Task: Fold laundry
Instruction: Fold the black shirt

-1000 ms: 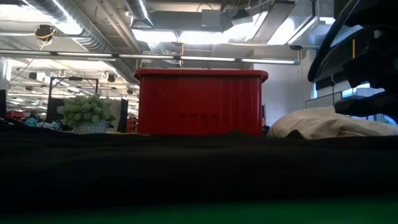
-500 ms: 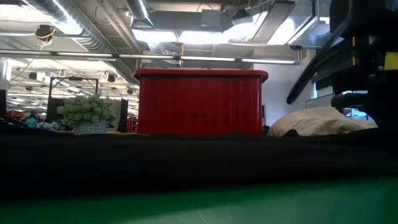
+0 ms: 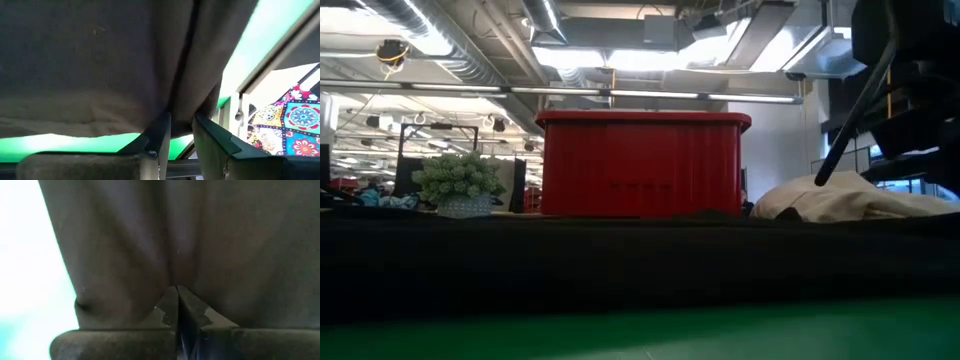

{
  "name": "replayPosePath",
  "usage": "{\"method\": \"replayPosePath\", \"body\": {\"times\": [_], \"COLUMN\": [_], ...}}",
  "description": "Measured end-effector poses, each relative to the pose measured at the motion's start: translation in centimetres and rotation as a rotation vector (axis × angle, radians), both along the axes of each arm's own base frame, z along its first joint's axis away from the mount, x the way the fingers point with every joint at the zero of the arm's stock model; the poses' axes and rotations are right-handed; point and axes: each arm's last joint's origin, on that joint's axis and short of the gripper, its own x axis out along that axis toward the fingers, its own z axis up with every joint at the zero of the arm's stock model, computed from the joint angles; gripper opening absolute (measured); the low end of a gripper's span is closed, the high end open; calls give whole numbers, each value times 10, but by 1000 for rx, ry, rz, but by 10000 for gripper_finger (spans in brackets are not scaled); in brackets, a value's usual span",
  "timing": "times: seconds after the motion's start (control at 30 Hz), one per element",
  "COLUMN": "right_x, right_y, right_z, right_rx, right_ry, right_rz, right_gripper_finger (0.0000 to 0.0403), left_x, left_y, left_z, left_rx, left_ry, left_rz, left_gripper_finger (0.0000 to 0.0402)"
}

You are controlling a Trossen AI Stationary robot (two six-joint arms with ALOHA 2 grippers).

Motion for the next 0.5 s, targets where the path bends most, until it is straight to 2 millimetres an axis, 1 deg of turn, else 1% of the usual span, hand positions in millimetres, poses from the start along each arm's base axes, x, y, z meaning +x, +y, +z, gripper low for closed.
{"method": "replayPosePath", "body": {"times": [0.13,0.4,0.5], "right_x": [0,-3,-3], "right_y": [0,-1,0], "right_z": [1,2,2], "right_rx": [4,5,16], "right_ry": [13,50,51], "right_rz": [14,12,12], "right_gripper_finger": [0,0,0], "left_x": [-2,-4,-6], "left_y": [4,10,9], "left_z": [10,31,33], "left_rx": [4,7,-1], "left_ry": [-35,-111,-98], "left_rz": [-12,43,63], "left_gripper_finger": [79,79,79]}}
